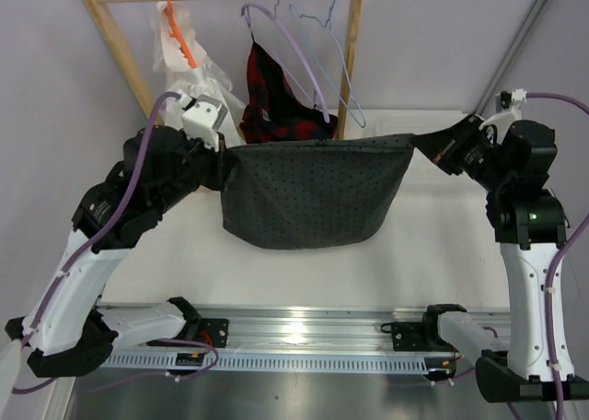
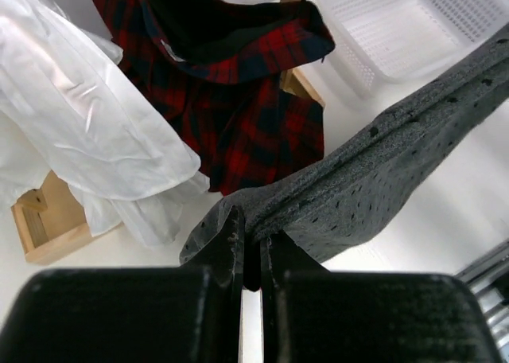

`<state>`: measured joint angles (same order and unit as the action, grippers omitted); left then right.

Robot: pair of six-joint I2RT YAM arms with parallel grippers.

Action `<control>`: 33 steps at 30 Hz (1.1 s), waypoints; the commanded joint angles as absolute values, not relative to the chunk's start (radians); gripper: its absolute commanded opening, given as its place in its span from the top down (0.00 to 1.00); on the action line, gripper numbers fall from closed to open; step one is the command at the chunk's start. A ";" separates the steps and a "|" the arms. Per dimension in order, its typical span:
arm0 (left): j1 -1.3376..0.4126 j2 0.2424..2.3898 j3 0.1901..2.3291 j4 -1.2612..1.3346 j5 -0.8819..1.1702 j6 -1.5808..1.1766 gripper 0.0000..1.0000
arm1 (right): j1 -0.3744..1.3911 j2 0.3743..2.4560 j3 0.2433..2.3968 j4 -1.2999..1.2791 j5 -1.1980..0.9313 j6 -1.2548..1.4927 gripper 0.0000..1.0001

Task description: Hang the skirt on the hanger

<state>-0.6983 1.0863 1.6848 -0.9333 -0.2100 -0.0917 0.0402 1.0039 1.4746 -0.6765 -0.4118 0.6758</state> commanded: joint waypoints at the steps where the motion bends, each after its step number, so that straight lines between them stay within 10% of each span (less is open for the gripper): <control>1: -0.672 0.979 1.698 -0.928 -0.243 -0.052 1.00 | 0.009 0.962 1.545 -0.667 -0.298 0.623 1.00; 15: -0.670 0.719 1.526 -0.819 -0.017 -0.077 1.00 | 0.009 0.850 1.655 -0.825 -0.276 0.603 1.00; 33: -0.512 1.369 1.459 -0.714 -0.083 -0.071 1.00 | 0.009 1.284 1.266 -0.430 -0.351 0.604 1.00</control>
